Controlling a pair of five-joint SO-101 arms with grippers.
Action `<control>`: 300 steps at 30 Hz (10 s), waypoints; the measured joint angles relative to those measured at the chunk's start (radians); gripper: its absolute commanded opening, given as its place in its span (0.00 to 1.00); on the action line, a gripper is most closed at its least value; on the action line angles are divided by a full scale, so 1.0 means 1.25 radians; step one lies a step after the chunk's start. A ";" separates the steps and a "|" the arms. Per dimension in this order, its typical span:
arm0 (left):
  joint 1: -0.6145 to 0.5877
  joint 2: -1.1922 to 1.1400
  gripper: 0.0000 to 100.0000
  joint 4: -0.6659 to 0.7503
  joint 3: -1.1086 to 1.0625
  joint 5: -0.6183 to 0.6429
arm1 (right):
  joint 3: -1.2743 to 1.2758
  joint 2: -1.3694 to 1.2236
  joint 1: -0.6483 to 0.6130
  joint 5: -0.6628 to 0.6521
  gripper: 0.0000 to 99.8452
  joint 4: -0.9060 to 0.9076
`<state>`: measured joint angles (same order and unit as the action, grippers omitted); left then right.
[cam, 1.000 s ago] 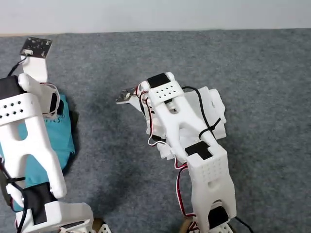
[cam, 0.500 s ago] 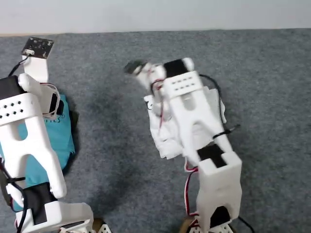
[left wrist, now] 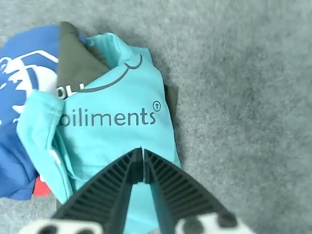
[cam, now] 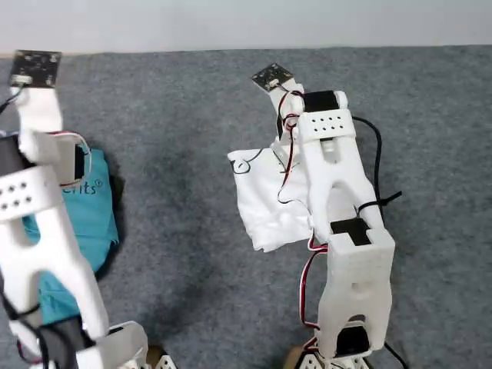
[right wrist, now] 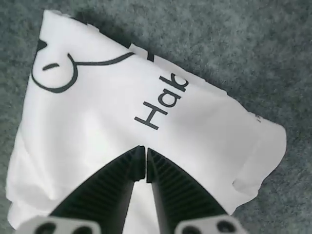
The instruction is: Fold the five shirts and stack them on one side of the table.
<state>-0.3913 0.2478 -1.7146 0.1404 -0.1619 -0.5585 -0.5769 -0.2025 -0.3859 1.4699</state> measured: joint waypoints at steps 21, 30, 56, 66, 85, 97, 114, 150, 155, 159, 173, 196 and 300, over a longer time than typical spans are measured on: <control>0.000 0.204 0.01 -0.015 -0.049 0.034 | 0.000 -0.199 0.151 0.026 0.01 -0.344; 0.000 0.204 0.01 -0.015 -0.049 0.034 | -0.119 -0.160 0.157 0.011 0.01 -0.221; 0.000 0.204 0.01 -0.015 -0.126 0.034 | -0.088 -0.166 0.252 0.144 0.01 0.225; 0.000 0.204 0.01 -0.015 -0.126 0.034 | -0.104 -0.092 0.264 0.144 0.01 0.230; 0.000 0.204 0.01 -0.015 -0.126 -0.011 | 0.480 0.147 0.225 0.125 0.01 -0.036; 0.000 0.204 0.01 -0.015 -0.126 -0.016 | 0.415 0.335 0.097 0.123 0.01 0.104; 0.000 0.204 0.01 -0.016 -0.126 -0.018 | 0.415 0.152 -0.144 0.277 0.01 -0.086; 0.000 0.204 0.01 -0.016 -0.162 -0.018 | 0.091 0.059 -0.269 0.152 0.01 0.155; 0.000 0.204 0.01 -0.016 -0.162 -0.018 | 0.000 0.016 -0.228 0.102 0.01 0.027; 0.000 0.204 0.01 -0.016 -0.162 -0.018 | -0.005 -0.082 -0.203 0.064 0.01 -0.096; 0.000 0.204 0.01 -0.016 -0.162 -0.018 | -0.151 -0.203 -0.210 0.036 0.01 -0.114; 0.000 0.204 0.15 -0.016 -0.301 -0.018 | -0.217 -0.112 0.022 0.205 0.31 0.227; 0.000 0.204 0.10 -0.015 -0.350 -0.070 | -0.205 -0.290 0.092 0.657 0.40 0.043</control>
<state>-0.3913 0.5025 -1.7331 -0.2969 -0.2493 -0.8147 -0.9390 -0.0875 0.4350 1.5236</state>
